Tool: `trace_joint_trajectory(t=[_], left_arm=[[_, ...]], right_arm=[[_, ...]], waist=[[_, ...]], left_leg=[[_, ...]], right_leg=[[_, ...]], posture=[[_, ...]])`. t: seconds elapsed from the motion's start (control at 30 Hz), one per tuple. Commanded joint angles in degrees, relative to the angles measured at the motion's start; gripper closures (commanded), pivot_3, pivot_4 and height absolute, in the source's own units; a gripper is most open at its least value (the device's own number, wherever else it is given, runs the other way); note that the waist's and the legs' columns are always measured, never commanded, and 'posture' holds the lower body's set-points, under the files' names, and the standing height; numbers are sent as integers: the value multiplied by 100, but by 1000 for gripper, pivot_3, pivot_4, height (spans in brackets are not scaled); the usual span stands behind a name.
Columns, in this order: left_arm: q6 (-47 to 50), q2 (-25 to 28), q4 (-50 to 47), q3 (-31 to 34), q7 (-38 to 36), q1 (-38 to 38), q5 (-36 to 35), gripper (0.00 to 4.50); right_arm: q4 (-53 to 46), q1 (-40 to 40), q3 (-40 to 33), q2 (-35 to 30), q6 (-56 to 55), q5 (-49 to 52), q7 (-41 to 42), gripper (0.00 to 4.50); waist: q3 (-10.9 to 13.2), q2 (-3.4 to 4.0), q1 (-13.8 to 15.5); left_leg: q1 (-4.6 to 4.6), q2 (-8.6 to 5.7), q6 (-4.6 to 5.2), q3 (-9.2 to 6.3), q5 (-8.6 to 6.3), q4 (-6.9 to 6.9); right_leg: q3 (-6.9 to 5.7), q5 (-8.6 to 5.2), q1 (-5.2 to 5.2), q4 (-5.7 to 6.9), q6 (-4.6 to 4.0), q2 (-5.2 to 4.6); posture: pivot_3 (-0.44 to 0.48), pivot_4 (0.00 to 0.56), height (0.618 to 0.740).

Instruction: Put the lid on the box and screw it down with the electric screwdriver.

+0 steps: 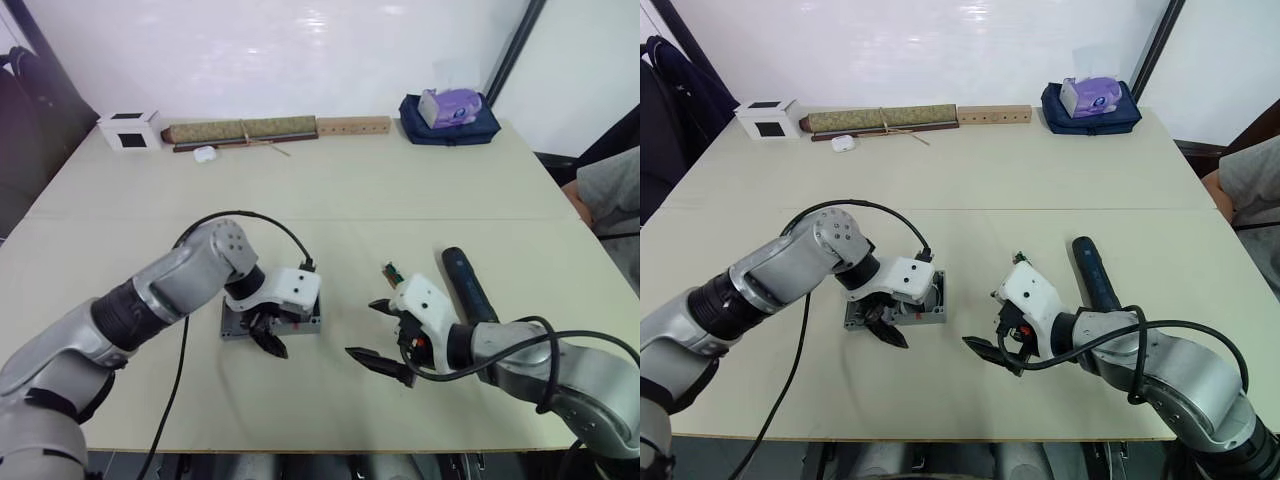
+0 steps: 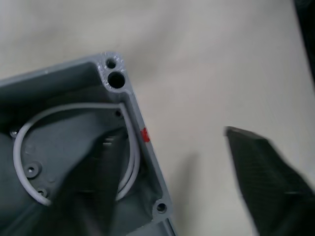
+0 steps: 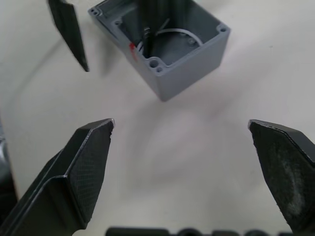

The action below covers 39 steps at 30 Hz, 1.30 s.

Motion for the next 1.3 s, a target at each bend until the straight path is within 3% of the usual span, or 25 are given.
trace_joint_trajectory(t=[0.03,0.1,0.13,0.37,0.47,0.53,0.63,0.83,1.0,1.1,1.3], left_arm=[[-63,-38,-2,-8,92,56,205,3311],[-142,-86,60,-14,144,96,280,4283],[-158,-149,112,4,185,109,291,4489],[-499,-268,350,39,147,105,454,4489],[-1075,-351,753,138,159,-62,584,4489],[-1818,-536,1379,211,214,-370,714,4489],[-3966,-956,2662,319,384,-930,926,4489],[-5322,-1612,4044,323,-477,-1575,768,4489],[-5706,-1875,4711,-120,-709,-1844,76,4489],[-6100,-2030,5328,-427,-709,-2126,220,4489],[-6240,-1831,5390,-1128,-709,-2269,-83,4489]], right_arm=[[-74,-35,-17,66,-98,-80,49,0],[-61,-45,-6,78,-91,-119,69,0],[-52,-52,3,79,-87,-139,79,0],[-64,53,-22,7,-41,-248,174,0],[-83,131,-74,-38,-49,-273,239,0],[-70,208,-247,-68,-89,-217,315,0],[-9,295,-617,42,-259,-103,409,0],[-43,441,-986,207,-279,69,375,0],[-140,549,-1086,243,-218,106,213,0],[-266,671,-1169,290,-164,177,49,0],[-376,797,-1266,310,-129,281,-101,0]], waist=[[0,0,0],[-1,1,1],[-2,3,2],[-6,3,35],[-9,7,41],[-9,7,70],[-7,4,130],[-7,3,134],[-6,3,82],[-6,2,76],[-5,1,0]], left_leg=[[0,0,0,0,0,0],[0,0,0,-1,0,0],[2,0,0,0,0,0],[7,-6,0,0,0,7],[9,-6,0,-1,0,7],[9,-7,0,1,0,9],[7,-9,0,8,0,17],[-2,-11,9,12,-5,19],[-3,-9,13,9,-7,12],[-2,-7,13,3,-7,12],[-3,-8,14,-4,-7,11]], right_leg=[[0,0,0,0,0,0],[0,0,0,0,0,0],[0,0,1,0,0,0],[-3,0,14,0,0,-9],[-4,0,17,0,1,-9],[-4,0,19,0,1,-9],[-7,1,20,0,1,-9],[-7,2,12,-3,3,-7],[-5,1,6,-2,3,-3],[-5,1,7,2,3,-4],[-3,1,7,1,4,-4]], posture=[[0,150,740],[0,150,740],[0,150,740],[0,150,740],[0,150,740],[0,150,740],[0,150,740],[0,150,740],[0,150,740],[0,150,740],[0,150,740]])
